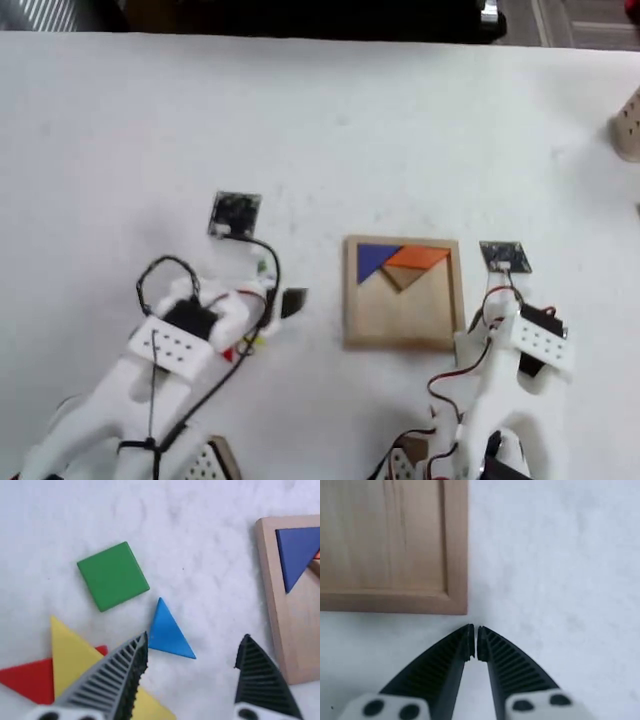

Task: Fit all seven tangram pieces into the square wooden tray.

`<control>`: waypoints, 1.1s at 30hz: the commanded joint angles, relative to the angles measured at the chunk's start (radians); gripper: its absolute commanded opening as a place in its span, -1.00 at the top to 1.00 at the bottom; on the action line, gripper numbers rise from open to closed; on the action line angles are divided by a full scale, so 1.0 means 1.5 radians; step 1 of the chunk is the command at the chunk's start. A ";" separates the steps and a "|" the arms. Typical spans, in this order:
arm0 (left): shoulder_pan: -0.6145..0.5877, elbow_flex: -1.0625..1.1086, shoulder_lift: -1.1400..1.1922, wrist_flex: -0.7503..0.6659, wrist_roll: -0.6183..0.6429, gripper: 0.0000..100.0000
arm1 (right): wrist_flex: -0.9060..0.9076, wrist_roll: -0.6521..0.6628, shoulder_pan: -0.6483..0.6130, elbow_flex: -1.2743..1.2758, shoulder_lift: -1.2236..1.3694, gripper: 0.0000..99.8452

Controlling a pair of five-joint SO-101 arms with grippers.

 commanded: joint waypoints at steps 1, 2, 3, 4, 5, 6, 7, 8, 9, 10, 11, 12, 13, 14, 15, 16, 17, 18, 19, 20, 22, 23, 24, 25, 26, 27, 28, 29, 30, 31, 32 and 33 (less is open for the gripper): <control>-0.012 -0.037 0.078 -0.011 0.009 0.42 | -0.007 0.007 -0.007 -0.002 -0.020 0.96; -0.014 -0.055 0.115 -0.010 0.009 0.42 | -0.007 0.007 -0.007 -0.002 -0.020 0.96; -0.014 -0.074 0.152 -0.010 0.009 0.42 | -0.007 0.007 -0.007 -0.002 -0.020 0.96; -0.014 -0.090 0.187 -0.010 0.009 0.42 | -0.007 0.007 -0.007 -0.002 -0.020 0.96; -0.014 -0.106 0.218 -0.010 0.009 0.42 | -0.007 0.007 -0.007 -0.002 -0.020 0.96; -0.014 -0.123 0.247 -0.010 0.009 0.42 | -0.007 0.007 -0.007 -0.002 -0.020 0.96; -0.014 -0.136 0.267 -0.010 0.010 0.42 | -0.007 0.007 -0.007 -0.002 -0.020 0.96; -0.014 -0.146 0.282 -0.009 0.010 0.42 | -0.008 0.007 -0.007 -0.002 -0.020 0.96; -0.014 -0.152 0.290 -0.008 0.010 0.42 | -0.008 0.007 -0.007 -0.002 -0.020 0.96; -0.012 -0.158 0.293 -0.002 0.010 0.42 | -0.008 0.007 -0.007 -0.002 -0.020 0.96; -0.009 -0.161 0.293 0.004 0.010 0.42 | -0.008 0.007 -0.007 -0.002 -0.020 0.96; -0.007 -0.160 0.293 0.005 0.010 0.42 | -0.008 0.007 -0.007 -0.002 -0.020 0.96; -0.003 -0.159 0.293 0.005 0.010 0.42 | -0.008 0.007 -0.008 -0.002 -0.020 0.96; 0.003 -0.157 0.293 0.006 0.010 0.42 | -0.008 0.007 -0.008 -0.002 -0.020 0.96; 0.004 -0.158 0.293 0.013 0.010 0.42 | -0.008 0.007 -0.008 -0.002 -0.020 0.96; 0.006 -0.160 0.296 0.016 0.010 0.42 | -0.008 0.007 -0.008 -0.002 -0.020 0.96; 0.009 -0.161 0.297 0.016 0.010 0.42 | -0.008 0.007 -0.008 -0.002 -0.020 0.96; 0.010 -0.161 0.298 0.016 0.010 0.42 | -0.008 0.007 -0.008 -0.002 -0.020 0.96; 0.011 -0.161 0.298 0.016 0.010 0.43 | -0.008 0.007 -0.008 -0.002 -0.020 0.96; 0.011 -0.161 0.299 0.017 0.009 0.46 | -0.008 0.007 -0.008 -0.002 -0.020 0.96; 0.023 -0.161 0.300 0.018 0.006 0.56 | -0.008 0.007 -0.008 -0.002 -0.020 0.96; 0.033 -0.161 0.300 0.017 0.005 0.59 | -0.008 0.007 -0.008 -0.002 -0.020 0.96; 0.040 -0.161 0.300 0.014 0.005 0.63 | -0.008 0.007 -0.008 -0.002 -0.020 0.96; 0.042 -0.162 0.300 0.013 0.005 0.64 | -0.008 0.007 -0.008 -0.002 -0.020 0.96; 0.040 -0.162 0.300 0.012 0.006 0.62 | -0.008 0.007 -0.008 -0.002 -0.021 0.96; 0.040 -0.162 0.300 0.012 0.008 0.61 | -0.008 0.007 -0.008 -0.002 -0.021 0.96; 0.040 -0.162 0.300 0.012 0.008 0.59 | -0.008 0.007 -0.008 -0.002 -0.021 0.96; 0.040 -0.162 0.300 0.012 0.008 0.57 | -0.008 0.007 -0.008 -0.002 -0.021 0.96; 0.041 -0.162 0.300 0.012 0.008 0.56 | -0.008 0.007 -0.008 -0.002 -0.021 0.96; 0.041 -0.162 0.300 0.012 0.008 0.55 | -0.008 0.007 -0.008 -0.002 -0.021 0.96; 0.041 -0.162 0.300 0.012 0.008 0.55 | -0.008 0.007 -0.009 -0.002 -0.021 0.96; 0.042 -0.162 0.300 0.012 0.007 0.55 | -0.008 0.007 -0.009 -0.002 -0.021 0.96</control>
